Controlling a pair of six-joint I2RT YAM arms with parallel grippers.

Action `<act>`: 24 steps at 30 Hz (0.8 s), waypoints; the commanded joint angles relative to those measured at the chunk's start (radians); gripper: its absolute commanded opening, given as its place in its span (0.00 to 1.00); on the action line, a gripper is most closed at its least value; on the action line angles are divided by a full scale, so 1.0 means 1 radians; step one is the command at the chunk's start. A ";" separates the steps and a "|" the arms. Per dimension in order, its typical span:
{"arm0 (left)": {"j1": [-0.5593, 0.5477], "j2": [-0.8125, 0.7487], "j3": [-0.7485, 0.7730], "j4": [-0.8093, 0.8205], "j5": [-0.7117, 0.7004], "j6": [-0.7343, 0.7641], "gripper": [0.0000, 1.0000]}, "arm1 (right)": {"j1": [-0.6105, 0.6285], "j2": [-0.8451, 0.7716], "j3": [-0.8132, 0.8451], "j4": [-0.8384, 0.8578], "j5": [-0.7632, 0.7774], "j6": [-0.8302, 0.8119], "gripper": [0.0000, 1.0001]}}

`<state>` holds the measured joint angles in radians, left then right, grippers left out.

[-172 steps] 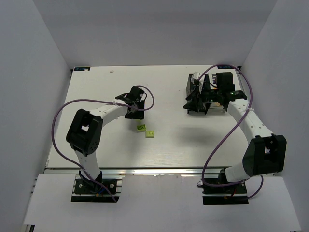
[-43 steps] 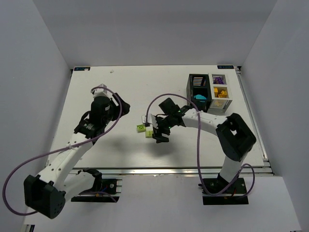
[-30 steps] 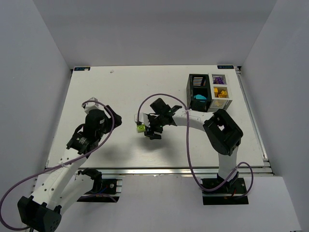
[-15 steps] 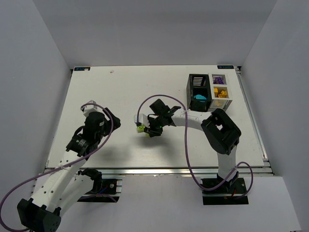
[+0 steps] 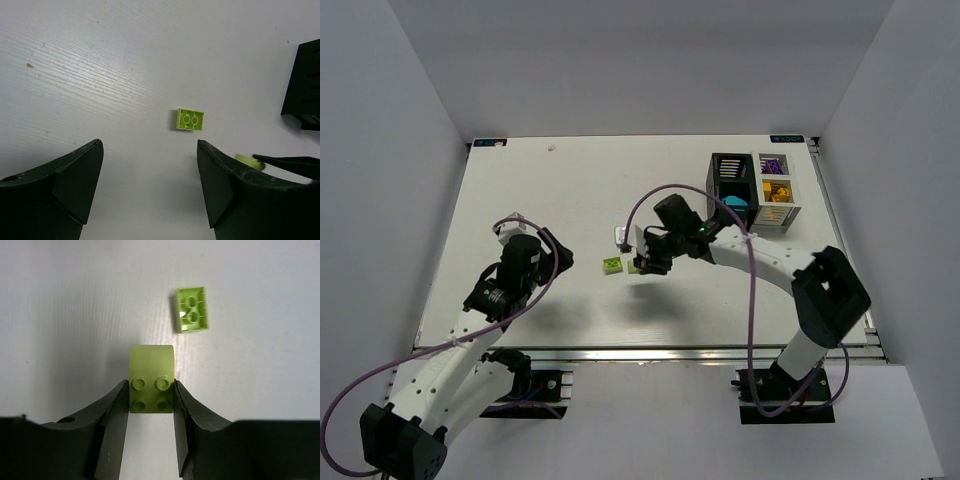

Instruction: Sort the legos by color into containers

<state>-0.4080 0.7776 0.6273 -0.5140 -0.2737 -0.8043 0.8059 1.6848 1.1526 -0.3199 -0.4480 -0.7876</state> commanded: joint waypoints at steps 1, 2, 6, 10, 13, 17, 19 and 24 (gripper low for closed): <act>0.005 0.009 -0.008 0.042 0.028 -0.010 0.85 | -0.057 -0.112 -0.013 -0.008 -0.054 0.033 0.00; 0.005 0.014 -0.008 0.052 0.036 -0.010 0.85 | -0.072 -0.126 -0.013 -0.008 -0.060 0.040 0.00; 0.003 0.038 -0.009 0.081 0.056 -0.013 0.85 | -0.160 -0.188 0.027 0.010 -0.086 0.103 0.00; 0.005 0.060 -0.011 0.112 0.074 -0.018 0.85 | -0.278 -0.215 0.102 0.053 -0.066 0.194 0.00; 0.005 0.075 -0.017 0.132 0.088 -0.026 0.85 | -0.355 -0.208 0.171 0.059 -0.063 0.244 0.00; 0.003 0.091 -0.023 0.157 0.108 -0.038 0.85 | -0.433 -0.185 0.222 0.074 -0.043 0.281 0.00; 0.005 0.095 -0.026 0.163 0.114 -0.041 0.85 | -0.477 -0.162 0.240 0.081 -0.040 0.306 0.00; 0.005 0.094 -0.029 0.166 0.117 -0.049 0.85 | -0.577 -0.080 0.323 0.088 -0.043 0.358 0.00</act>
<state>-0.4076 0.8780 0.6098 -0.3729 -0.1711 -0.8410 0.2745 1.5547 1.4120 -0.2588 -0.4934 -0.4858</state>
